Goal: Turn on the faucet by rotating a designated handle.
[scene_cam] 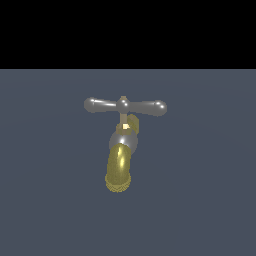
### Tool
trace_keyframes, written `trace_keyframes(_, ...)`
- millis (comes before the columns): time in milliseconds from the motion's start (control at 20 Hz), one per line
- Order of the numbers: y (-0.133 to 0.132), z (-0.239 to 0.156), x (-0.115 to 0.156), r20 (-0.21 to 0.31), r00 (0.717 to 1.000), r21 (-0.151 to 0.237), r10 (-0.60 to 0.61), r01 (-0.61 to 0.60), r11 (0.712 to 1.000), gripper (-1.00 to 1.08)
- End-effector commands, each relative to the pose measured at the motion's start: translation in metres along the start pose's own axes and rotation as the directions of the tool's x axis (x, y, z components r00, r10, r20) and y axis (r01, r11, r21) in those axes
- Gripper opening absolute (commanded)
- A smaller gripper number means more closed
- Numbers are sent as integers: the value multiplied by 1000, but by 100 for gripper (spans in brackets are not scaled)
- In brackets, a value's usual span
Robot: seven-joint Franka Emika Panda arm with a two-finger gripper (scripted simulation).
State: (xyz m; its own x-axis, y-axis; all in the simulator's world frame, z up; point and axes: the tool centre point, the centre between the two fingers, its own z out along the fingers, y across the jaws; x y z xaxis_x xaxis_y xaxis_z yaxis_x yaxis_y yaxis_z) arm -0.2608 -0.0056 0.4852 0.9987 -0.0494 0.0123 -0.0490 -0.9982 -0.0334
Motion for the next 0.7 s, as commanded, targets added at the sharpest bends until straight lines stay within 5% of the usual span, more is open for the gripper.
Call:
trace_keyframes(0,0,0,0,0,1000,0,0,0,1000,-100)
trace_keyframes(650,10,22,4,3,994,-1,-109,109,994,-100)
